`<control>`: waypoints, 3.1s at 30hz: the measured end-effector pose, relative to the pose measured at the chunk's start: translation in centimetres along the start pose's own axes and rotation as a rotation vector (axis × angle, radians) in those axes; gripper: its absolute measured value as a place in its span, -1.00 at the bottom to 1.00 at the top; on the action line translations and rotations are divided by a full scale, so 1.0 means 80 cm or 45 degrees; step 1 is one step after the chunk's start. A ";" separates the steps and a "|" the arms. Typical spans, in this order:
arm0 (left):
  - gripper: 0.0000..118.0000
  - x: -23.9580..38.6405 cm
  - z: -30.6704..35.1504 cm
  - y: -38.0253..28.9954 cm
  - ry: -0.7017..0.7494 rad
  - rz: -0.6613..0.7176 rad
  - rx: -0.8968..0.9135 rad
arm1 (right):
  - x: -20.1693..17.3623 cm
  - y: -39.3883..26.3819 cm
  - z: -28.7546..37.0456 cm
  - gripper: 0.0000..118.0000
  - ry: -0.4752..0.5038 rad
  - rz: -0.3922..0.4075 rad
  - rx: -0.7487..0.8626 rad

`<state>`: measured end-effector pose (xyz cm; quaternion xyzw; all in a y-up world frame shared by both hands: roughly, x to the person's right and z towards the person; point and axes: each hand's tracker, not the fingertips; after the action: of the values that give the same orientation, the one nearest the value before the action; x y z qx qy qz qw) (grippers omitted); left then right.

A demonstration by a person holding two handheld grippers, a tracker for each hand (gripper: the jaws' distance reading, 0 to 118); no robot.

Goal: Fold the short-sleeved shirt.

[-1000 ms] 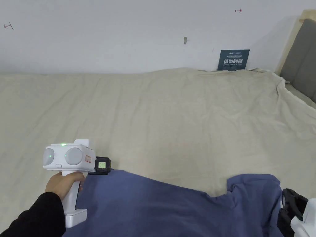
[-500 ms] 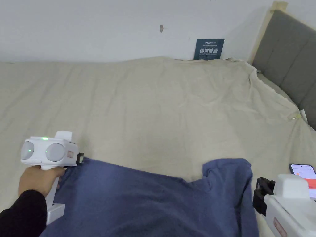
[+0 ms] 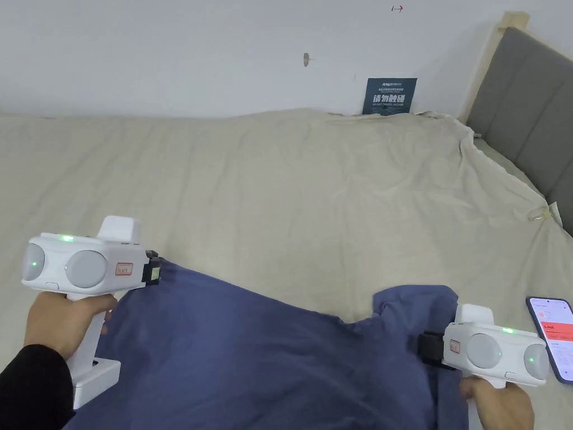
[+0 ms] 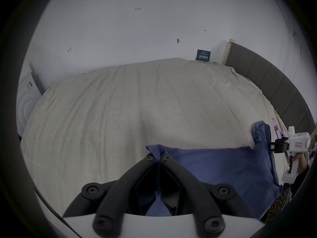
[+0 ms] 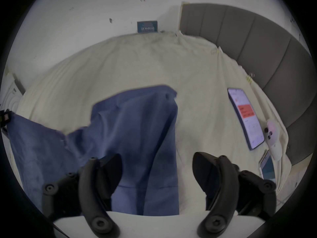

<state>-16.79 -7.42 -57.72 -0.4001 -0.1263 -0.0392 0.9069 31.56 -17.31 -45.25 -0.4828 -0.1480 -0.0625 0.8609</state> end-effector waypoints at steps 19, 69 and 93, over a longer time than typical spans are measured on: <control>-1.00 -0.033 0.058 -0.018 0.064 0.146 0.080 | 0.033 0.014 0.128 -0.96 0.232 -0.024 0.328; -1.00 -0.108 0.226 0.240 0.445 0.027 0.763 | -0.100 0.329 0.349 -0.96 0.247 0.315 1.303; -1.00 -0.074 0.136 -0.116 0.264 0.188 0.411 | -0.033 0.024 0.174 -0.96 0.375 0.271 0.833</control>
<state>-26.22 -5.85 -45.58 -0.2514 -0.0073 0.0073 0.9678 26.81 -4.54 -40.85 -0.1807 0.0161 0.0092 0.9834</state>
